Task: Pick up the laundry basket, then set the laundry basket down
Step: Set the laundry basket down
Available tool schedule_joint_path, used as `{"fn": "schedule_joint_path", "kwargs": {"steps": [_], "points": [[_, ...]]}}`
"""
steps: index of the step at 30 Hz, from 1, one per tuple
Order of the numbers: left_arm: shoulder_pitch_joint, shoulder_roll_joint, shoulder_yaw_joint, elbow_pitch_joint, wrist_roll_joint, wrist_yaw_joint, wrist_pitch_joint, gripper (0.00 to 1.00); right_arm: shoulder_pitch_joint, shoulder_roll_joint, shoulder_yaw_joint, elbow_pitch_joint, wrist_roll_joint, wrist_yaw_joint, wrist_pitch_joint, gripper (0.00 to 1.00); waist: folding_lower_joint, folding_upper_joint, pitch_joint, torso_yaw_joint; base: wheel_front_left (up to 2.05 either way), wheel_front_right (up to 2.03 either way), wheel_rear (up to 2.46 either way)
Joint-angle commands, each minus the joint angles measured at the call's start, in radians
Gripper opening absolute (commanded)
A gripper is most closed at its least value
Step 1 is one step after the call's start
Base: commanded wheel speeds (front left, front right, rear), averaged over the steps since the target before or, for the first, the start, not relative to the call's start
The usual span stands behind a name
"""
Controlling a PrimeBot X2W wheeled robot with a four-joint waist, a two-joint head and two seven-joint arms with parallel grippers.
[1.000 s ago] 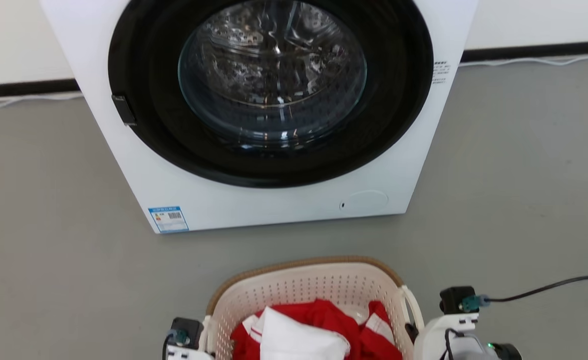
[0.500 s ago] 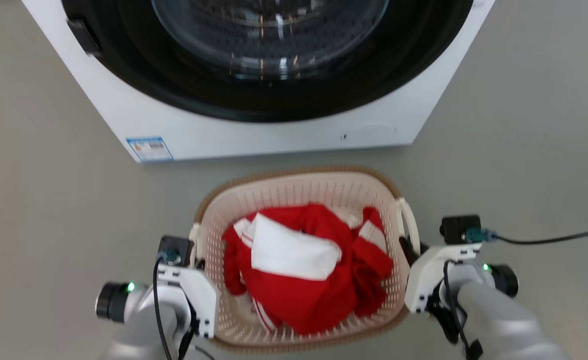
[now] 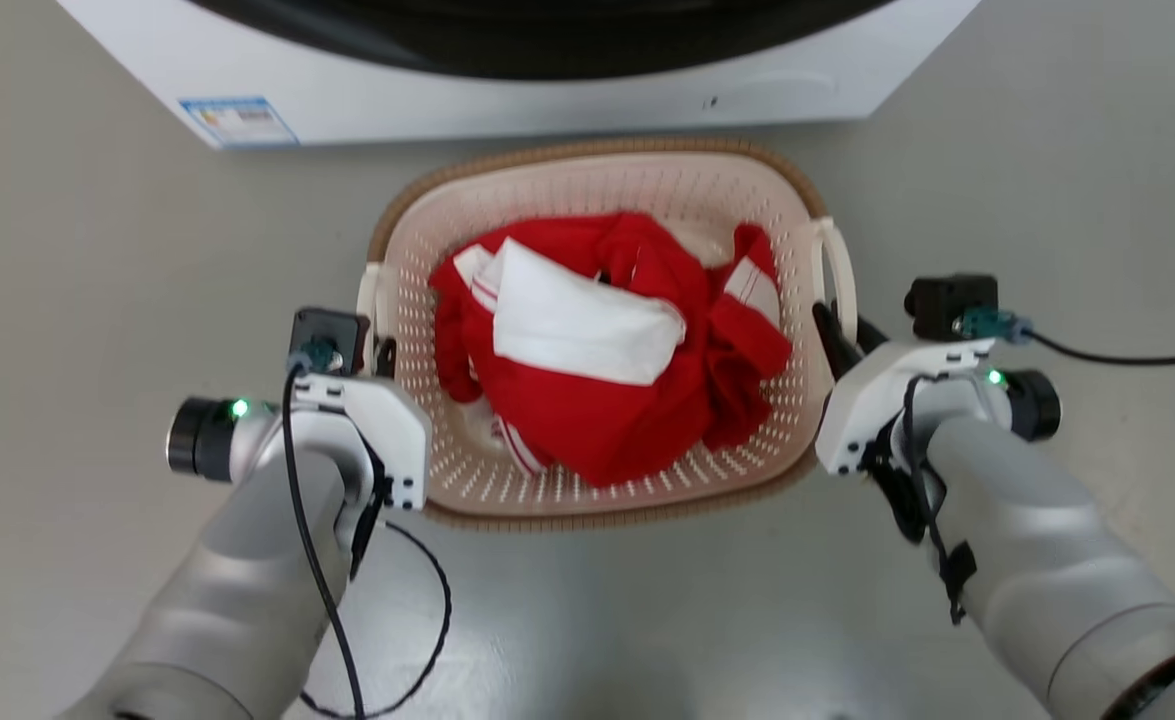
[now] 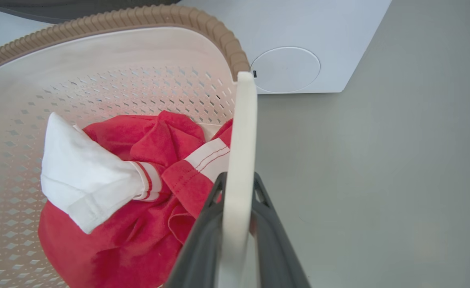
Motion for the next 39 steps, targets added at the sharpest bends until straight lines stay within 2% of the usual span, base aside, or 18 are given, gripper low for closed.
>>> {"fn": "schedule_joint_path", "kwargs": {"steps": [1, 7, 19, 30, 39], "points": [[-0.047, 0.007, 0.025, -0.031, 0.033, 0.004, -0.014, 0.00, -0.030, 0.024, -0.004, -0.018, -0.026, 0.007, -0.023, 0.00, 0.0000, 0.0000, 0.077, 0.007, 0.00, 0.00, 0.00], [-0.101, 0.017, 0.073, -0.061, 0.081, 0.022, -0.014, 0.00, -0.081, 0.024, -0.068, -0.036, -0.092, 0.007, -0.024, 0.00, 0.0000, 0.0000, 0.163, 0.006, 0.00, 0.00, 0.00], [-0.190, 0.019, 0.147, -0.088, 0.151, 0.027, -0.014, 0.00, -0.115, 0.024, -0.210, -0.083, -0.253, 0.007, -0.024, 0.00, 0.0000, 0.0000, 0.285, 0.008, 0.00, 0.00, 0.00], [-0.241, 0.001, 0.191, -0.088, 0.189, 0.027, -0.014, 0.00, -0.118, 0.024, -0.333, -0.109, -0.385, 0.007, -0.024, 0.00, 0.0000, 0.0000, 0.342, 0.019, 0.00, 0.00, 0.00], [-0.265, -0.017, 0.206, -0.051, 0.199, 0.012, -0.014, 0.00, -0.101, 0.024, -0.386, -0.123, -0.439, 0.007, -0.024, 0.00, 0.0000, 0.0000, 0.359, 0.026, 0.00, 0.00, 0.00]]}}
